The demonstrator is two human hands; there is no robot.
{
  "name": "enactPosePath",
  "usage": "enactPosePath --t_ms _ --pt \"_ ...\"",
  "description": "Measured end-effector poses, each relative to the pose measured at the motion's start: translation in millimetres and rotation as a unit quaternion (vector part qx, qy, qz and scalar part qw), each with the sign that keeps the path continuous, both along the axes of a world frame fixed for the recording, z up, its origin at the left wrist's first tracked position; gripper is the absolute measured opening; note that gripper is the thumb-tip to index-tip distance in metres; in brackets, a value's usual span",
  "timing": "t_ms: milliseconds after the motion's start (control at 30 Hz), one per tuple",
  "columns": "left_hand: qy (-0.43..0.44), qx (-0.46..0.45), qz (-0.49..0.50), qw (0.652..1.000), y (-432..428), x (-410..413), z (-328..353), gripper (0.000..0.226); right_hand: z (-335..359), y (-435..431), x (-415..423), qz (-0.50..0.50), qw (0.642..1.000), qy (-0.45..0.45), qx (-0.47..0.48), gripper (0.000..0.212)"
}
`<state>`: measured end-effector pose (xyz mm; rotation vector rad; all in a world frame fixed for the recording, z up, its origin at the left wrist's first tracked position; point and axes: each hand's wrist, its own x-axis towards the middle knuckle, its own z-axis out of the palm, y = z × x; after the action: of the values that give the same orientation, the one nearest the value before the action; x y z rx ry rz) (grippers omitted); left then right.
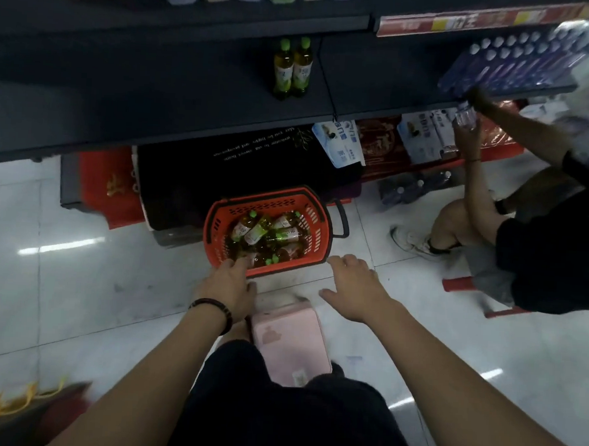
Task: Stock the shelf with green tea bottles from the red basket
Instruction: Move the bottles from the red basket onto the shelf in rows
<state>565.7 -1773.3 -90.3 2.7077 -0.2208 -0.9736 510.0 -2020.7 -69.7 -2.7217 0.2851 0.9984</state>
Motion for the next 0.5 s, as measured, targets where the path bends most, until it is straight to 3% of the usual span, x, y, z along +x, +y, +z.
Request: enactPosePath --t_ms 200,500 --pt "0.019 -0.002 -0.057 0.998 22 92 -20 0.032 -11 31 67 -0.001 1.000 0.006 0.016 0.061" --pt "-0.005 0.053 0.007 0.999 16 149 -74 0.033 -79 14 153 0.057 0.997 0.038 0.043 0.047"
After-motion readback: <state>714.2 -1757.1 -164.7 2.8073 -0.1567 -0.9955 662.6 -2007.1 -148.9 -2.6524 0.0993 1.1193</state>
